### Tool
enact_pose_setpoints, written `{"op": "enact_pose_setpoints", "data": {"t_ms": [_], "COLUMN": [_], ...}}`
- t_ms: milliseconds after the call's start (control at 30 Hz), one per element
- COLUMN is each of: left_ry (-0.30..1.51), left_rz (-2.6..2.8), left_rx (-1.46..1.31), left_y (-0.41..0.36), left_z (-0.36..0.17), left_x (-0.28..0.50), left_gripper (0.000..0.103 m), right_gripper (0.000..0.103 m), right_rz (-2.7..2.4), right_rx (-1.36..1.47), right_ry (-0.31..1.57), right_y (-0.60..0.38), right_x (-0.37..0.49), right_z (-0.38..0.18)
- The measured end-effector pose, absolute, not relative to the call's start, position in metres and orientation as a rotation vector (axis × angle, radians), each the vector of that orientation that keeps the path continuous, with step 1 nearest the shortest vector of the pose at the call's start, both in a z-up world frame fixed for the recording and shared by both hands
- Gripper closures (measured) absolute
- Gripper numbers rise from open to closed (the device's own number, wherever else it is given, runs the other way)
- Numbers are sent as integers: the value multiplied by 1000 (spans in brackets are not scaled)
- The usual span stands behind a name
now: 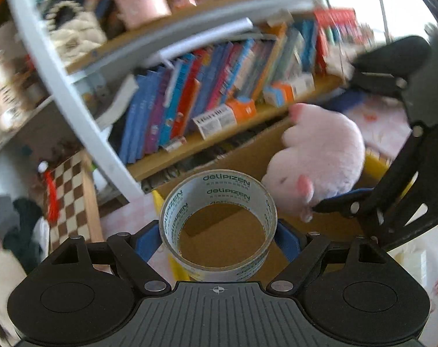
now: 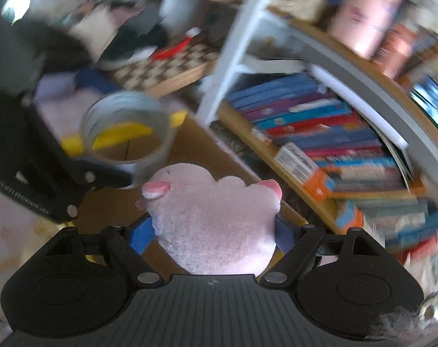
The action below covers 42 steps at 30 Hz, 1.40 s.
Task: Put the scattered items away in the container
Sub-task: 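Carry pig and tape roll into yellow box and open both tools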
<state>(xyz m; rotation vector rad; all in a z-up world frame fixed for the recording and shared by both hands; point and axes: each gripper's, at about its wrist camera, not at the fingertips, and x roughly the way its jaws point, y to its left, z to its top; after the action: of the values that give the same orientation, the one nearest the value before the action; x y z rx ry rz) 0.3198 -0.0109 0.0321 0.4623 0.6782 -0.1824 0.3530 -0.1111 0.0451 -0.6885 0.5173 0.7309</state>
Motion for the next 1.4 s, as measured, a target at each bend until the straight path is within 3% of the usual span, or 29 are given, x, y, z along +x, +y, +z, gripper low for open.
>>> {"op": "enact_pose_setpoints", "data": {"t_ms": [200, 767, 1033, 1400], "left_ry": [772, 949, 941, 811], "left_rz": [-204, -201, -223, -216], "left_rx": [539, 553, 581, 546], "left_y": [-23, -24, -28, -20], "left_z": [6, -24, -25, 10], "left_x": [349, 400, 401, 375], "left_gripper": [18, 18, 16, 12], "right_gripper": [21, 19, 11, 10], "right_rz": [797, 870, 857, 822], "right_rx": [-821, -855, -829, -784], "right_ry": [574, 671, 644, 583], "right_y": [-98, -86, -90, -104], "right_x": [389, 436, 435, 415], "right_z": [16, -7, -3, 28]}}
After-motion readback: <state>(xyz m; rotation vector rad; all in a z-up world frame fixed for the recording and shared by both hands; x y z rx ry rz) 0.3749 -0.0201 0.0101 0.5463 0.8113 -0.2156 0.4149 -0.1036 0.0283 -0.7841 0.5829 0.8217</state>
